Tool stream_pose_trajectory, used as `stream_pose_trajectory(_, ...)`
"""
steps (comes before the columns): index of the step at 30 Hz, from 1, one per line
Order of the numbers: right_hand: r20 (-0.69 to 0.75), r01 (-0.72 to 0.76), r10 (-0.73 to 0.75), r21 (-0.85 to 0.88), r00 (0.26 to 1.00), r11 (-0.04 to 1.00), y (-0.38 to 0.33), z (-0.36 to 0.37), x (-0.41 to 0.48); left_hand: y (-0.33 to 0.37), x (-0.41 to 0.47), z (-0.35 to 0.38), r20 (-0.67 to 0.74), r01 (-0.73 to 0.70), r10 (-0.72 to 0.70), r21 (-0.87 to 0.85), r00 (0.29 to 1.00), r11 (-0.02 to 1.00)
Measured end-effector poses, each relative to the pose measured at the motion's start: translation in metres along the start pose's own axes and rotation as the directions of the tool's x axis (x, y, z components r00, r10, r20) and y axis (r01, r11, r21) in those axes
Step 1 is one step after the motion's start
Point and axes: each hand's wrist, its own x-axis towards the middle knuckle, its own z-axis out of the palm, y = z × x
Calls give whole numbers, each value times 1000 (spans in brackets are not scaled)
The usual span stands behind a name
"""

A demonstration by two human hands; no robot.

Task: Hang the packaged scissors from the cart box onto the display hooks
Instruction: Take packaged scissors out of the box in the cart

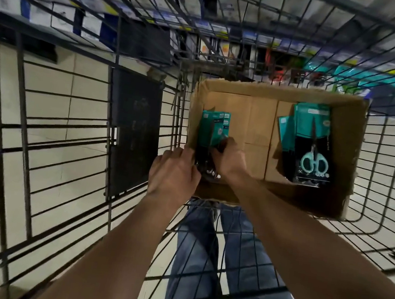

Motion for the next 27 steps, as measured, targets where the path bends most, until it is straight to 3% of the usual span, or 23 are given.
stream_pose_trajectory(3, 76, -107, 96, 160, 992, 981, -8, -5, 12, 2, -3, 1, 1, -1, 1, 17, 1000, 1000)
stream_pose_trajectory(10, 123, -159, 117, 429, 985, 889, 15, -28, 6, 8, -8, 8, 34, -1, 1, -2, 999, 1000)
stream_pose_trajectory(18, -41, -117, 147, 417, 988, 901, 48, -83, -12, 44, 12, 31, 83, 1, 4, -62, 997, 998)
stream_pose_trajectory(22, -33, -96, 122, 426, 992, 900, 62, -95, -16, 55, 32, 60, 97, 69, -54, -163, 994, 984)
stream_pose_trajectory(27, 16, -119, 123, 405, 992, 907, 74, -94, -9, 53, 56, 96, 249, 203, -172, -105, 953, 973)
